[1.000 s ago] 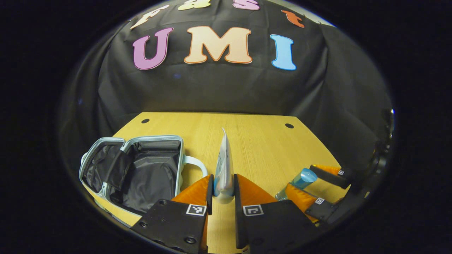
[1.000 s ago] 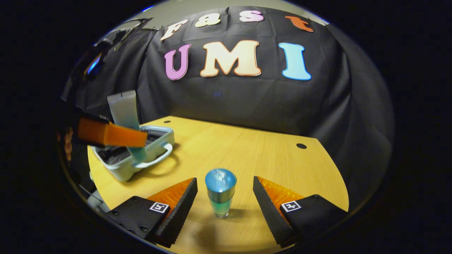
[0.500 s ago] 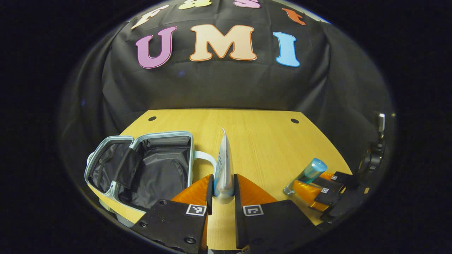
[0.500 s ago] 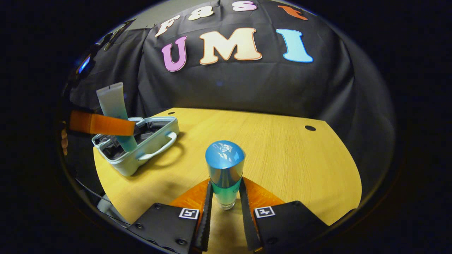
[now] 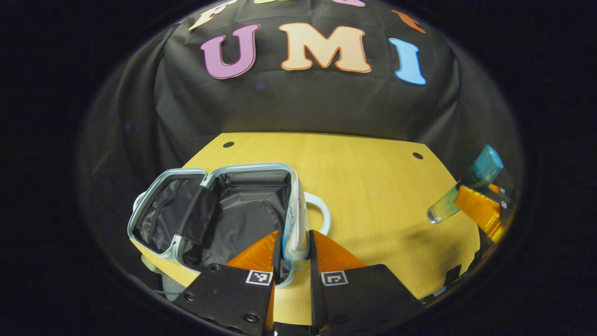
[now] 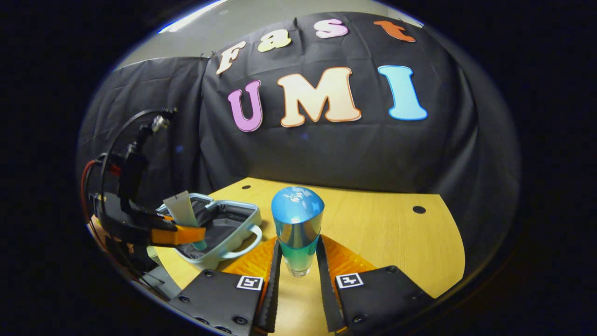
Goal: First open the suitcase, pack the skin care products into it, and then close the suitcase.
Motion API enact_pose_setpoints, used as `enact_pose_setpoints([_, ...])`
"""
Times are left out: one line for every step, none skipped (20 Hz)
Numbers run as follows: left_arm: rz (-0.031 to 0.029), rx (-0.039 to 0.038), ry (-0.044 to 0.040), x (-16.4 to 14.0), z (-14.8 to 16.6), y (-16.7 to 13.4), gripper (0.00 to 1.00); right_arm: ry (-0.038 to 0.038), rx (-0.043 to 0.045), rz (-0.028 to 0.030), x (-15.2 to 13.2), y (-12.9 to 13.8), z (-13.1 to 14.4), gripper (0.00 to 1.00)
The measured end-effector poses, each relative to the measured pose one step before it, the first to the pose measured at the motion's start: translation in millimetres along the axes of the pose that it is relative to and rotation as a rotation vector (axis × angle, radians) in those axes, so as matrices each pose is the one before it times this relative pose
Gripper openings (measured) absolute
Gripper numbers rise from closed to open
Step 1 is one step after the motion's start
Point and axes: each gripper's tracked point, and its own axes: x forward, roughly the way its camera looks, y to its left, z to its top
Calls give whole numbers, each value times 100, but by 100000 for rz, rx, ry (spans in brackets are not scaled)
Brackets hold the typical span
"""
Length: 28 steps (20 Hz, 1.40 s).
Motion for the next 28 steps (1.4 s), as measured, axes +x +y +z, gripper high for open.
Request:
enact_pose_setpoints([1420, 1170, 2012, 398, -247, 1369, 23, -701, 397, 677, 178, 842, 465, 40])
enact_pose_setpoints([1602, 504, 1748, 373, -100, 1399, 23, -813, 650, 796, 172, 1023, 424, 42])
enact_pose_setpoints([759, -286, 2772, 379, -256, 1212, 23, -30, 241, 587, 275, 918, 113, 42])
enact_pose_setpoints([-200, -401, 2883, 362, -451, 918, 23, 619, -174, -20, 430, 824, -120, 42])
enact_pose_setpoints([-498, 396, 2433, 516, -292, 644, 21, 209, 4, -207, 248, 791, 13, 42])
enact_pose_setpoints([-55, 1496, 2322, 454, -169, 648, 24, 279, 537, -85, 223, 767, 12, 42])
enact_pose_setpoints([646, 1793, 3013, 463, -490, 862, 24, 533, 968, 20, 265, 733, -29, 40])
enact_pose_setpoints([145, 1395, 2518, 717, -348, 676, 23, 669, 734, 80, 220, 709, -122, 40])
enact_pose_setpoints([-485, 415, 2814, 614, -568, 465, 24, 546, 92, 108, 187, 672, 1, 42])
enact_pose_setpoints([-876, -541, 2423, 439, -357, 157, 24, 701, -487, 165, 225, 630, -49, 40])
enact_pose_setpoints([-1207, -774, 2610, 593, -323, 176, 24, 903, -491, 344, 208, 590, -44, 40])
enact_pose_setpoints([-1001, -473, 1994, 586, -307, 257, 23, 891, -76, 608, 210, 579, -98, 40])
enact_pose_setpoints([-502, -327, 2482, 659, -422, 369, 24, 940, 307, 676, 363, 621, -44, 42])
enact_pose_setpoints([-551, 4, 1785, 601, -232, 233, 23, 1011, 378, 620, 61, 630, -64, 42])
enact_pose_setpoints([-1150, -265, 468, 617, 49, 16, 25, 819, 312, 443, 186, 576, 38, 42])
enact_pose_setpoints([-2083, -666, 1143, 483, -43, -111, 27, 919, 211, 346, 309, 543, -137, 42])
enact_pose_setpoints([-1795, -513, -580, 254, 251, -59, 30, 797, 36, 316, 252, 511, -2, 40])
enact_pose_setpoints([-577, -468, -1999, -10, 633, 206, 31, 757, 99, 236, 486, 492, -49, 40])
enact_pose_setpoints([135, 95, -1224, 429, 407, 346, 34, 891, -12, 248, 409, 569, -15, 42])
enact_pose_setpoints([-651, 309, -344, -51, 456, 246, 53, 700, 80, 250, 276, 518, -134, 42])
enact_pose_setpoints([316, 681, -1169, -32, 478, 456, 72, 762, 158, 393, 541, 614, 36, 40])
enact_pose_setpoints([-322, 606, -2052, -77, 721, 494, 92, 830, 277, 583, 498, 562, -157, 42])
enact_pose_setpoints([-316, 413, -2294, -385, 512, 484, 88, 1069, 549, 592, 476, 653, -178, 42])
enact_pose_setpoints([-613, 134, -2580, -301, 757, 542, 87, 1388, 800, 586, 389, 676, -417, 42])
enact_pose_setpoints([-577, -96, -2541, -372, 590, 650, 86, 1603, 1028, 623, 593, 679, -345, 42])
enact_pose_setpoints([-387, -158, -2137, -355, 677, 706, 82, 1966, 1129, 651, 675, 619, -455, 42])
enact_pose_setpoints([-116, -440, -1994, -428, 499, 858, 86, 2020, 983, 370, 581, 592, -537, 42])
enact_pose_setpoints([37, -668, -1902, -338, 538, 924, 86, 1681, 695, -44, 488, 628, -566, 42])
